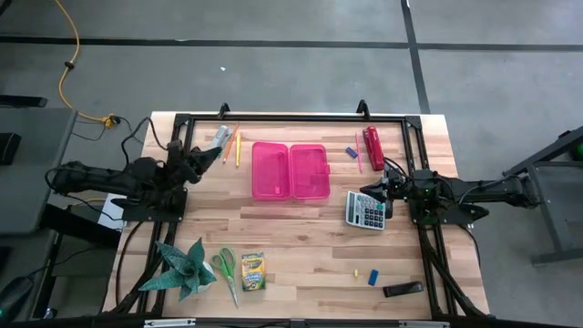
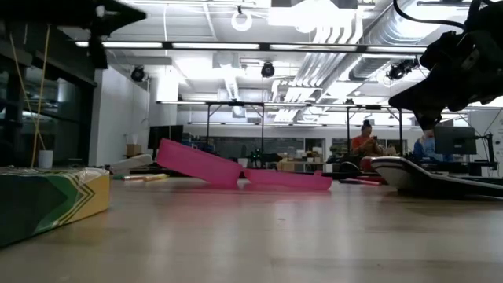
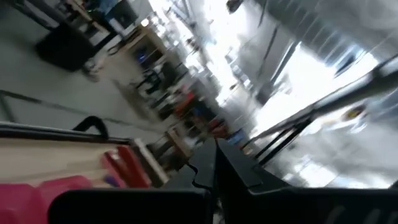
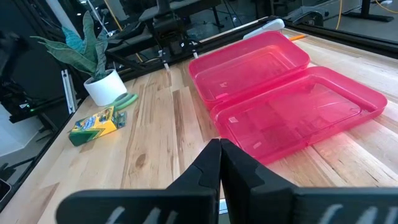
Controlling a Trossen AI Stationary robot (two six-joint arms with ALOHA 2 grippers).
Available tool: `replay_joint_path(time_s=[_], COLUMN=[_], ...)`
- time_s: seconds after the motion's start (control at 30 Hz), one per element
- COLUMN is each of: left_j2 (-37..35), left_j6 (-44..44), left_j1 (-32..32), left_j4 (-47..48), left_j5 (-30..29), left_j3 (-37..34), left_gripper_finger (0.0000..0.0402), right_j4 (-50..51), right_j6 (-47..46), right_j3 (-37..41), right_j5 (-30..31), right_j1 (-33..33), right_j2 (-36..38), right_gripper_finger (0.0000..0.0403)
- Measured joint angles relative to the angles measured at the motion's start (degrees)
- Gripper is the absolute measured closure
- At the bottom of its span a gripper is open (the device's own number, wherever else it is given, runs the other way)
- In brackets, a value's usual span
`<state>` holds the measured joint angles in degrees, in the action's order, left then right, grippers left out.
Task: Pack school essentials
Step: Put the crayon box into the pink pencil box
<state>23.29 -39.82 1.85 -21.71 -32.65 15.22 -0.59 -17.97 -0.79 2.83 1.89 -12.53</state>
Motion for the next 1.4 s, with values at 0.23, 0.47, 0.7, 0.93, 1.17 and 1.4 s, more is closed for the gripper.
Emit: replay_joint_path(time_s=[0.23, 0.47, 0.7, 0.93, 1.17, 1.4], left_j2=[14.4, 18.0, 15.7, 13.7, 14.3, 16.1], left_j6=[11.1, 17.6, 18.3, 20.5, 20.2, 23.7], left_j1=[0.3, 3.1, 6.0, 7.1, 7.1, 7.1], left_j4=[16.5, 21.1, 22.0, 21.9, 19.8, 18.8], left_j5=[6.6, 19.3, 20.7, 21.1, 21.1, 19.8], left_j3=[16.3, 20.6, 20.6, 20.6, 20.6, 20.6], left_gripper_finger=[0.0401, 0.0401, 0.0401, 0.0401, 0.0401, 0.0401], right_j4=[0.0, -2.2, -23.6, -47.7, -45.0, -23.0], right_j6=[0.0, 0.5, -26.1, -18.1, -5.2, 3.1], right_j3=[0.0, 0.0, 0.0, -0.1, -12.6, -28.1], right_j5=[0.0, 1.3, 13.1, 24.1, 12.1, 19.7], right_j1=[0.0, 0.0, 0.0, 0.0, 0.0, 0.0], right_j2=[0.0, -0.1, -0.2, -1.9, -10.6, -19.6], right_gripper_finger=[0.0402, 0.0402, 0.0402, 0.0402, 0.0402, 0.0402])
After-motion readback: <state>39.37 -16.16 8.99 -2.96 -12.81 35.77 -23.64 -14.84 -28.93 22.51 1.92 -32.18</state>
